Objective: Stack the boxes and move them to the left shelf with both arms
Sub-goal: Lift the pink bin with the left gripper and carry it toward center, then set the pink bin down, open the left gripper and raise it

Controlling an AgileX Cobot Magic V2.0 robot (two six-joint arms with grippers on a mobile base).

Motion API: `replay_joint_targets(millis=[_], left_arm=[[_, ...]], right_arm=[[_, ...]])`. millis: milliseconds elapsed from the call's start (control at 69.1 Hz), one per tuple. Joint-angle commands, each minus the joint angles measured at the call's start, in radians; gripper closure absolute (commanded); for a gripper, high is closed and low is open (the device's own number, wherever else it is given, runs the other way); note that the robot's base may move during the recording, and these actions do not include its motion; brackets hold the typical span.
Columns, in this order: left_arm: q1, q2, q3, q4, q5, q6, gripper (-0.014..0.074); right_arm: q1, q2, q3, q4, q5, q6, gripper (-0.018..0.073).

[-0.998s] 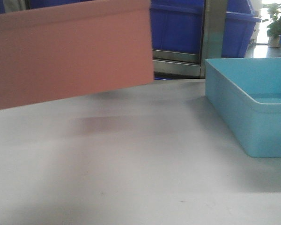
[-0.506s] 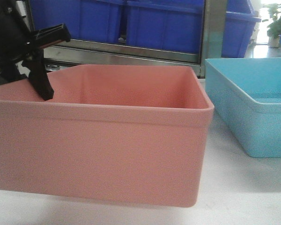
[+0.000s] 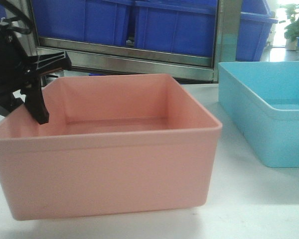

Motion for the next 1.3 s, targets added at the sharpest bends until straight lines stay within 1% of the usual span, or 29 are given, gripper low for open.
replay_joint_targets(millis=[0, 159, 231, 333, 391, 419, 477, 492, 535, 579, 636, 723, 810, 998, 1027, 1143, 1186, 1244, 1287], left_arm=[[-0.01, -0.032, -0.027, -0.014, -0.058, 0.021, 0.0598], [-0.01, 0.003, -0.027, -0.014, -0.037, 0.031, 0.0597], [-0.01, 0.016, -0.027, -0.014, -0.016, 0.066, 0.0596], [-0.01, 0.019, -0.027, -0.014, -0.005, 0.095, 0.0593], [-0.01, 0.019, -0.027, -0.014, -0.005, 0.107, 0.057], [-0.01, 0.019, -0.027, -0.014, -0.005, 0.115, 0.0547], [-0.01, 0.019, -0.027, -0.014, 0.004, 0.136, 0.0468], [-0.01, 0.019, -0.027, -0.014, 0.006, 0.141, 0.0423], [-0.01, 0.019, -0.027, -0.014, 0.009, 0.149, 0.0367], [-0.01, 0.019, -0.027, -0.014, 0.013, 0.162, 0.027], [-0.01, 0.019, -0.029, -0.014, 0.015, 0.178, 0.0202], [-0.01, 0.019, -0.034, -0.014, 0.02, 0.205, 0.0142], [-0.01, 0.019, -0.062, -0.014, 0.053, 0.217, 0.0134], [-0.01, 0.003, -0.207, -0.014, 0.237, 0.223, 0.0134], [-0.01, -0.009, -0.226, -0.014, 0.25, 0.223, 0.0135], [-0.01, -0.071, -0.277, -0.014, 0.266, 0.223, 0.0137], [-0.01, -0.113, -0.279, -0.003, 0.258, 0.223, 0.0145], [-0.01, -0.165, -0.279, 0.021, 0.255, 0.223, 0.0176], [-0.01, -0.213, -0.279, 0.045, 0.255, 0.223, 0.0224]], right_arm=[[-0.005, -0.02, -0.023, -0.007, -0.093, -0.005, 0.0503], [-0.005, -0.02, -0.023, -0.007, -0.093, -0.005, 0.0503], [-0.005, -0.02, -0.023, -0.007, -0.093, -0.005, 0.0503], [-0.005, -0.02, -0.023, -0.007, -0.093, -0.005, 0.0503], [-0.005, -0.02, -0.023, -0.007, -0.093, -0.005, 0.0503], [-0.005, -0.02, -0.023, -0.007, -0.093, -0.005, 0.0503], [-0.005, -0.02, -0.023, -0.007, -0.093, -0.005, 0.0503], [-0.005, -0.02, -0.023, -0.007, -0.093, -0.005, 0.0503], [-0.005, -0.02, -0.023, -0.007, -0.093, -0.005, 0.0503], [-0.005, -0.02, -0.023, -0.007, -0.093, -0.005, 0.0503], [-0.005, -0.02, -0.023, -0.007, -0.093, -0.005, 0.0503], [-0.005, -0.02, -0.023, -0.007, -0.093, -0.005, 0.0503], [-0.005, -0.02, -0.023, -0.007, -0.093, -0.005, 0.0503], [-0.005, -0.02, -0.023, -0.007, -0.096, -0.005, 0.0503], [-0.005, -0.02, -0.023, -0.007, -0.096, -0.005, 0.0503], [-0.005, -0.02, -0.023, -0.007, -0.095, -0.005, 0.0503], [-0.005, -0.02, -0.023, -0.007, -0.091, -0.005, 0.0503], [-0.005, -0.02, -0.023, -0.007, -0.089, -0.005, 0.0503], [-0.005, -0.02, -0.023, -0.007, -0.089, -0.005, 0.0503]])
